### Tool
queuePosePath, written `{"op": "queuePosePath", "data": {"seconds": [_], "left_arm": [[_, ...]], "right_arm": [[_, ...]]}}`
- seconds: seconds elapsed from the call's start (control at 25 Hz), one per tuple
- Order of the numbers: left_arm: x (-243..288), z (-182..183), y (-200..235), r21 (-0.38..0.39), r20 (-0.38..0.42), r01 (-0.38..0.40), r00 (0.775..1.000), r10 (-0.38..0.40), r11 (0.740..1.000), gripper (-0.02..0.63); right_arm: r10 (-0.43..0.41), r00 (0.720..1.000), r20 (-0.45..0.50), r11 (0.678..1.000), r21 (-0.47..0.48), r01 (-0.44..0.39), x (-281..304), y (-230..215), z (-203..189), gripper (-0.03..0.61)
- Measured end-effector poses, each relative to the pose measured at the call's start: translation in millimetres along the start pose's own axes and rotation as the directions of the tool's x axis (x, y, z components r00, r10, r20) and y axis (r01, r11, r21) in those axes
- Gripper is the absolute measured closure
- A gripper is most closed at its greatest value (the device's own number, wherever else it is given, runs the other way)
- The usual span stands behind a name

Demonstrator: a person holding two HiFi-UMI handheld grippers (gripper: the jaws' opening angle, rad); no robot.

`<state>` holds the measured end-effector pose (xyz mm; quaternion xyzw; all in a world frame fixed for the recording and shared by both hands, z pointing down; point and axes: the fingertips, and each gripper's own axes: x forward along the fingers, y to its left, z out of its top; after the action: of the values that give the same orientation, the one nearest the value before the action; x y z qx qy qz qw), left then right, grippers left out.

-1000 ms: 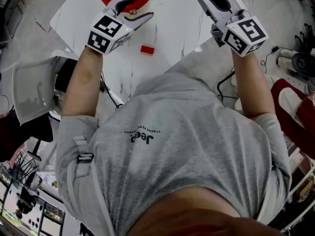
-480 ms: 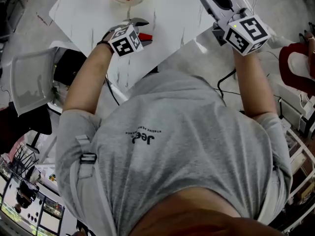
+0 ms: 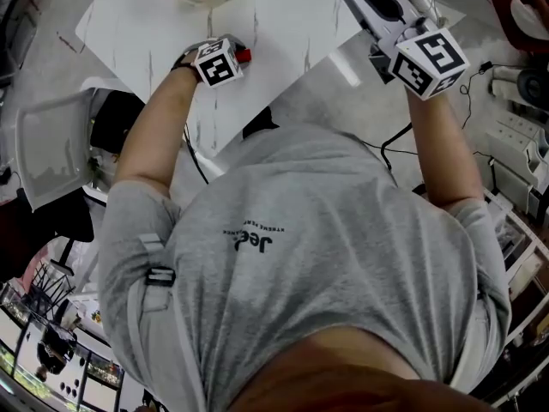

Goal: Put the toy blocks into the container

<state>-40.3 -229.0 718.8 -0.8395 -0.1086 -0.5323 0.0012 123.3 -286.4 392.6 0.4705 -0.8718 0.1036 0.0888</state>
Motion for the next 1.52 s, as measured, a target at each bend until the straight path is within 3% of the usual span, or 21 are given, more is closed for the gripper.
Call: {"op": "queuePosePath", "data": {"seconds": [0.16, 0.36, 0.56, 0.8, 1.16, 1.52], "left_arm": [[-17, 11, 2, -0.088, 0.052, 0.007, 0.999, -0.002, 0.996, 0.422], [-65, 37, 28, -0.191, 0.185, -0.07, 0.977, 0.106, 0.979, 0.422], [-125, 63, 64, -0.227, 0.299, -0.157, 0.928, 0.222, 0.961, 0.422], [-195, 86, 103, -0.334, 0.417, -0.203, 0.844, 0.337, 0.921, 0.422], [-265, 84, 176, -0.452, 0.419, -0.33, 0.741, 0.524, 0.828, 0.422], [-281, 83, 213, -0.496, 0.419, -0.36, 0.698, 0.581, 0.79, 0.422]], "right_arm": [[-0.018, 1.0, 0.01, 1.0, -0.009, 0.018, -12, -4, 4, 0.575], [-0.028, 0.999, 0.023, 0.999, -0.015, 0.028, -9, -8, 12, 0.575], [-0.018, 0.999, 0.036, 1.0, -0.021, 0.019, 5, -8, 22, 0.575], [0.003, 0.999, 0.04, 0.999, -0.034, -0.002, 28, -5, 34, 0.575], [0.015, 0.999, 0.034, 0.999, -0.039, -0.013, 65, -8, 44, 0.575], [0.029, 0.999, 0.017, 0.998, -0.048, -0.028, 95, -9, 47, 0.575]]}}
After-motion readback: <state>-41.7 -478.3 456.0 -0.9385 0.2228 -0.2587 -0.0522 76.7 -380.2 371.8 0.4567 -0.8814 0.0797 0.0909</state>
